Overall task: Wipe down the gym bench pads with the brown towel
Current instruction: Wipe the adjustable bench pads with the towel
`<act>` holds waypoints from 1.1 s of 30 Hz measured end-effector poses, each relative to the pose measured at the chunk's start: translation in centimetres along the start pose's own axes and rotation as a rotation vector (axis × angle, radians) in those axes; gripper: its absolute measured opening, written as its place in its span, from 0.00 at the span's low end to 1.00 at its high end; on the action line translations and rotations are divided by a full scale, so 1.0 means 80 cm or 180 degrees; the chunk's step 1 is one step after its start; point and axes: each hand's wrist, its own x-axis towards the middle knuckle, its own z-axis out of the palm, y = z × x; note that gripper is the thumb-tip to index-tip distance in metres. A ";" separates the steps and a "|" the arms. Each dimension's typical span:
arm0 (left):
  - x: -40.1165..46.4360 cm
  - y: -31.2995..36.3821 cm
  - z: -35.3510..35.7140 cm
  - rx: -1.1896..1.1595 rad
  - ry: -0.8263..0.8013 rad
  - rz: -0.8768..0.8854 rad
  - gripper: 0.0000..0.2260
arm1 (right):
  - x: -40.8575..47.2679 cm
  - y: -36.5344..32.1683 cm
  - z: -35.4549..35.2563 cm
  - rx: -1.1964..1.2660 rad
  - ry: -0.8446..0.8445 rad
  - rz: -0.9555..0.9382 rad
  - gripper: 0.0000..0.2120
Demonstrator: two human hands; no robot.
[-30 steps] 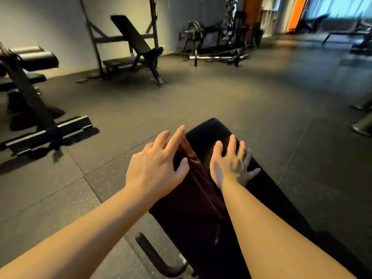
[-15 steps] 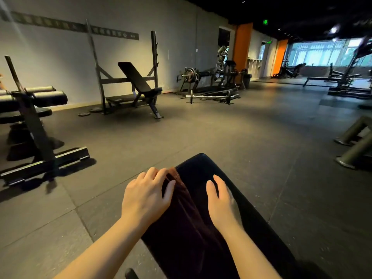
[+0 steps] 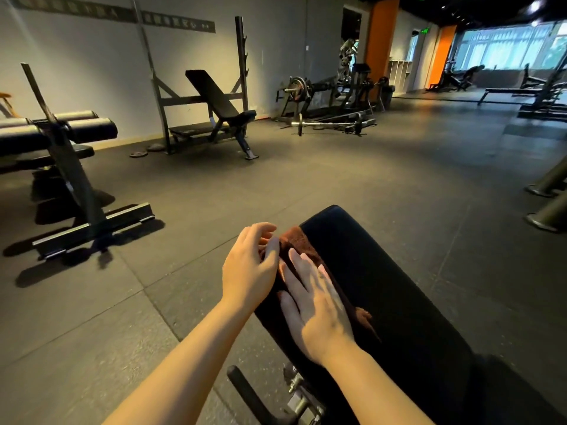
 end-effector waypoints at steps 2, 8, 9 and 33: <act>-0.015 -0.012 -0.009 0.0020 -0.0195 0.0084 0.11 | -0.011 0.000 -0.003 -0.0249 -0.0137 0.0033 0.29; -0.076 -0.037 -0.028 0.0453 -0.0145 0.0592 0.20 | -0.050 0.004 0.005 -0.0427 -0.0175 0.0207 0.30; -0.082 -0.039 -0.030 0.0468 -0.0084 0.0647 0.20 | -0.061 0.005 0.007 -0.0404 -0.0171 0.0238 0.30; -0.062 -0.053 -0.072 -0.0028 0.0077 0.0530 0.27 | 0.012 -0.048 0.017 -0.0946 -0.0259 -0.0279 0.29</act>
